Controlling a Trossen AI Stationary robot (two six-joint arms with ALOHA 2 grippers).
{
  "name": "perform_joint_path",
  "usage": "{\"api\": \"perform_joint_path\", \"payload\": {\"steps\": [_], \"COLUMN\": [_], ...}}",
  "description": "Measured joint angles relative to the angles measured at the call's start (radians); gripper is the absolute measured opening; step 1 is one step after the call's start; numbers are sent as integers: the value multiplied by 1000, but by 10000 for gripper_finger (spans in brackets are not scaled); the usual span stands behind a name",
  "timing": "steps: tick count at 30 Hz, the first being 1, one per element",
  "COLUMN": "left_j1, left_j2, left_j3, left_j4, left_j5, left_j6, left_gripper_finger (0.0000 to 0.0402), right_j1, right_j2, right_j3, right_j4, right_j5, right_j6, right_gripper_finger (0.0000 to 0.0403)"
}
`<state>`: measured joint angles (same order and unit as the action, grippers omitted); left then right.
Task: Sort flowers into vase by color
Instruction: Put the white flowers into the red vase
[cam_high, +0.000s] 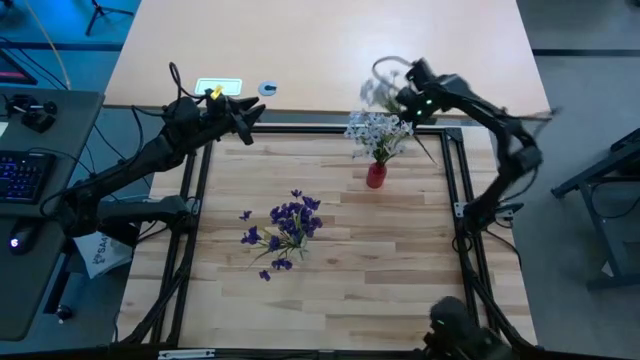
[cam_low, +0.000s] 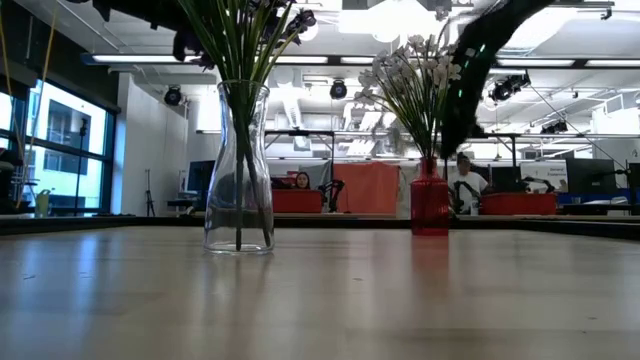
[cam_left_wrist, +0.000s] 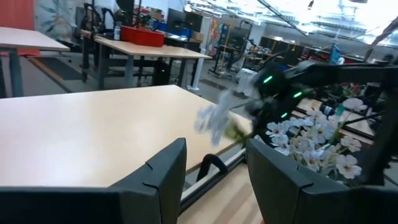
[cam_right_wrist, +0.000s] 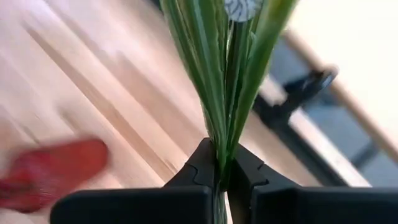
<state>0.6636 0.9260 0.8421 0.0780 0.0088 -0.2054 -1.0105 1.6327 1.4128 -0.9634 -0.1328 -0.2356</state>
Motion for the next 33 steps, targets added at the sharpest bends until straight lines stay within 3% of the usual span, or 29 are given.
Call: {"api": "perform_joint_path", "payload": {"steps": [10,15,20,26,30,33], "left_j1": [0,0,0,0,0,0], "left_j2": [0,0,0,0,0,0], "left_j3": [0,0,0,0,0,0], "left_j4": [0,0,0,3,3,3], "left_j5": [-16,-50,-70,-75,-78,-77], "left_j6": [-1,-1,-1,2,15,-12], "left_gripper_finger": [156,156,156,156,156,156], "right_j1": [2,58,189,404,553,641], "right_j2": [-361,-537,-665,-725,-741,-756], "right_j3": [0,1,2,-29,-151,-312], "right_j4": [174,225,155,79,181,373], "right_j5": [-132,-169,-231,-305,-284,-265], "right_j6": [194,262,289,381,420,471], "right_gripper_finger": [2,1,1,1,0,0]}}
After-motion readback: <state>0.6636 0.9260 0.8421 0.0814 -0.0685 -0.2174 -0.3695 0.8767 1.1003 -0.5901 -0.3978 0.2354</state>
